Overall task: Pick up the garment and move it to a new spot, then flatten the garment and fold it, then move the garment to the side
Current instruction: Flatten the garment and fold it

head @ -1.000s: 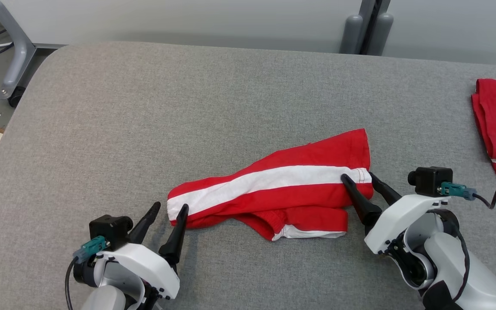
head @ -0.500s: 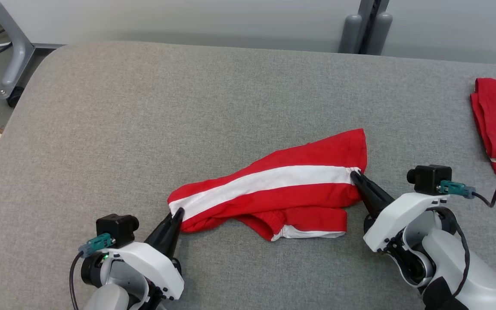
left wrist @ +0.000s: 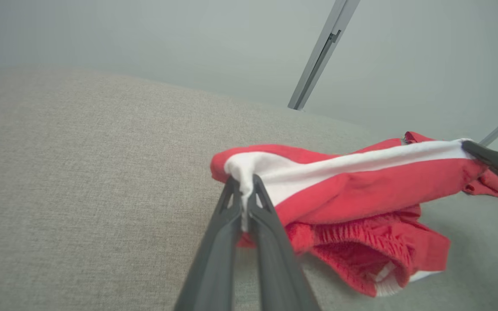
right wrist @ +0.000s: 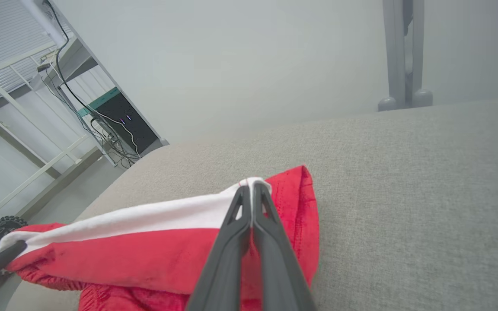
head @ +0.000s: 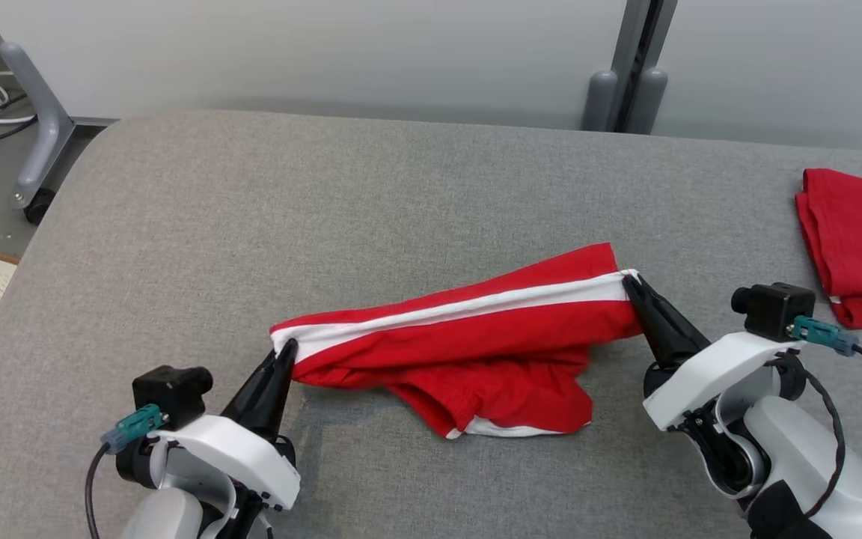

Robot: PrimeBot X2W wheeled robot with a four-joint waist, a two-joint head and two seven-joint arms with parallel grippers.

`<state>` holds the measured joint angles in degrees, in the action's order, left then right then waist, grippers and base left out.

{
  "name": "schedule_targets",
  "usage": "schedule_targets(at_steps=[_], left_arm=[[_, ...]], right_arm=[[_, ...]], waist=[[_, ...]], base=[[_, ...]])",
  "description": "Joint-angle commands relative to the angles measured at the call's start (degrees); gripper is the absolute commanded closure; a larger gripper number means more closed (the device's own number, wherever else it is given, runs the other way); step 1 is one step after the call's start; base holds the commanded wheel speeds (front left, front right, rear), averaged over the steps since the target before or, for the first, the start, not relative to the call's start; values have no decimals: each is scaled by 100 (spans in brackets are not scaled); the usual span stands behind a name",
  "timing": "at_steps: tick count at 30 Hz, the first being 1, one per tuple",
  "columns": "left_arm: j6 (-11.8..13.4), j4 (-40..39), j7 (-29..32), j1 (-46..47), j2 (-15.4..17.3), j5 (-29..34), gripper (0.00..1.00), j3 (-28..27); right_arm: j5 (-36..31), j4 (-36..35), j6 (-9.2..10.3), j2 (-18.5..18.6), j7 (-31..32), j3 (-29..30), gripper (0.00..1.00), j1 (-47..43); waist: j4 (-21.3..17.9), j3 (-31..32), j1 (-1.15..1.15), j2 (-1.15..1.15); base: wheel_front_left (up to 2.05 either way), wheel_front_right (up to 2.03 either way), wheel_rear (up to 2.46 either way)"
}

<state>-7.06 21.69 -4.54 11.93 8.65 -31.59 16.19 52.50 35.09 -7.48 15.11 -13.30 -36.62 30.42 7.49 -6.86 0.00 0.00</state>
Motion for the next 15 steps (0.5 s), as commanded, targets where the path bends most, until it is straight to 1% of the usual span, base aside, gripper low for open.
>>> schedule_targets(at_steps=[1,4,6,8,12,15], left_arm=[[59,-178,31,-102,124,-17,100,-57],[87,-437,95,-201,177,-65,100,-95],[132,-742,206,-315,311,-77,100,-131],[235,-1105,330,-451,457,-80,100,-214],[342,-1881,772,-795,663,-222,100,-268],[415,-2338,1063,-931,705,-342,100,-260]], right_arm=[[-18,-140,-5,124,-104,55,100,-114],[-6,-378,-5,173,-154,149,100,-223],[-92,-629,-4,283,-181,303,100,-342],[-149,-911,-4,308,-193,469,100,-525],[-310,-1513,-3,347,-198,846,100,-905],[-467,-1814,-4,315,-195,978,100,-1098]], waist=[[-70,151,0,0],[-117,246,0,0],[-179,327,0,0],[-248,393,0,0],[-362,452,0,0],[-446,460,0,0]], base=[[0,0,0],[0,0,0],[0,0,0],[0,0,0],[0,0,0],[0,0,0]])
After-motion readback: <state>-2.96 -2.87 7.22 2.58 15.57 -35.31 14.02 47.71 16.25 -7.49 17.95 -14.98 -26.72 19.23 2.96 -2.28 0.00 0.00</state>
